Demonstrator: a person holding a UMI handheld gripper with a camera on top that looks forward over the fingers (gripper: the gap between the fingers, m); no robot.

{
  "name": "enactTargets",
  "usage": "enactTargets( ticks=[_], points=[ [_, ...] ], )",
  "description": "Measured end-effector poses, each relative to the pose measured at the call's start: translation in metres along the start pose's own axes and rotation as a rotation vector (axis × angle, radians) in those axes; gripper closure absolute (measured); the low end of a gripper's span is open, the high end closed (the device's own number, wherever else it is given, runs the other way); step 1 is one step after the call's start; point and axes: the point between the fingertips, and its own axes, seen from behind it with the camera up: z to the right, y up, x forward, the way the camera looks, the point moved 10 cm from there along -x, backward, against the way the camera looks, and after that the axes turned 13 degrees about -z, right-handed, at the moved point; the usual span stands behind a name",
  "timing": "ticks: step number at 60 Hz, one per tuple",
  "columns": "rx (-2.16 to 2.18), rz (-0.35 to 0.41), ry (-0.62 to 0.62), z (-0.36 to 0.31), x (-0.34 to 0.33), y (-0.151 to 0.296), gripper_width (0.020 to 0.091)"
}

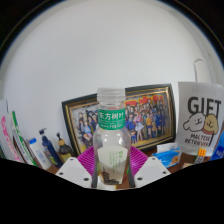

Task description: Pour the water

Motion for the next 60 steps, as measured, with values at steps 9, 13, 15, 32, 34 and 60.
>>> enactTargets(
  ticks=[9, 13, 15, 32, 34, 60],
  points=[
    [-0.152, -0.049, -0.1, 0.045, 0.024, -0.038, 0.0683],
    [-0.156, -0.075, -0.104, 0.059, 0.035, -0.056, 0.0681],
    [-0.158, -0.088, -0.103, 0.063, 0.039, -0.064, 0.0681],
    [-0.153, -0.111, -0.084, 0.088, 0.054, -0.107, 0.0657],
    [-0.15, -0.11, -0.078, 0.089, 0.052, -0.107, 0.0638],
    [-0.132, -0.257, -0.136, 0.083, 0.001, -0.109, 0.0248]
  ],
)
